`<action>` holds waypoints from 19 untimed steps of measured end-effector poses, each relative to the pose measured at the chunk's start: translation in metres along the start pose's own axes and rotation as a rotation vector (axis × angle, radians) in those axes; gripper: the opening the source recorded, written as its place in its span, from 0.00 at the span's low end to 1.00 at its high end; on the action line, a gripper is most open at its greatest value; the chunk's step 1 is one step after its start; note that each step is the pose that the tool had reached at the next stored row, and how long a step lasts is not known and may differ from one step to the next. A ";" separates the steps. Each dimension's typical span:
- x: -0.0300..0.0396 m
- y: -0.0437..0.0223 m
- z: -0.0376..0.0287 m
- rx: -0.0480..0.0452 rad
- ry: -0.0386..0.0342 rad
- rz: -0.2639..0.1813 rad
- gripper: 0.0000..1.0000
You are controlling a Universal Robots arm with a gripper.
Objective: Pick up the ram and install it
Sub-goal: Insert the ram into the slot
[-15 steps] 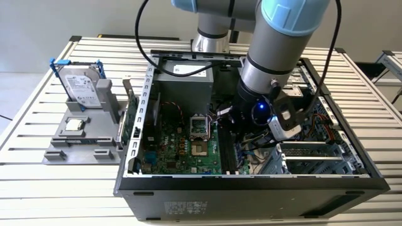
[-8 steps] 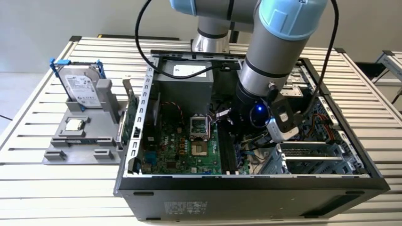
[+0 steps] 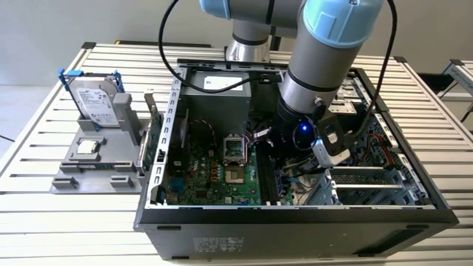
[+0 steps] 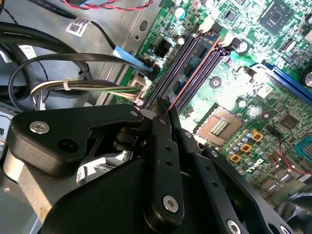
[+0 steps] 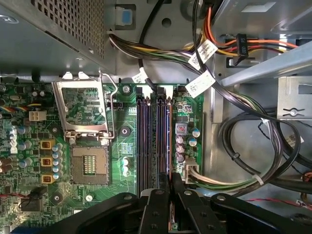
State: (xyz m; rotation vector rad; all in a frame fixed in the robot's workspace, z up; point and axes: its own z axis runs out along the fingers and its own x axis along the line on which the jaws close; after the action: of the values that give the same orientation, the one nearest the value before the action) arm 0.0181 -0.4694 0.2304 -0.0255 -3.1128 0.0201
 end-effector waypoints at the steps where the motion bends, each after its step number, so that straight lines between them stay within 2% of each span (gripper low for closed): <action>1: 0.0000 0.0002 0.0006 -0.0001 0.0000 0.000 0.00; 19: -0.0009 0.0014 0.0074 0.0001 0.0001 0.001 0.00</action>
State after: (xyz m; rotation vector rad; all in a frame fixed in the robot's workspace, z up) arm 0.0188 -0.4681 0.2229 -0.0272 -3.1126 0.0203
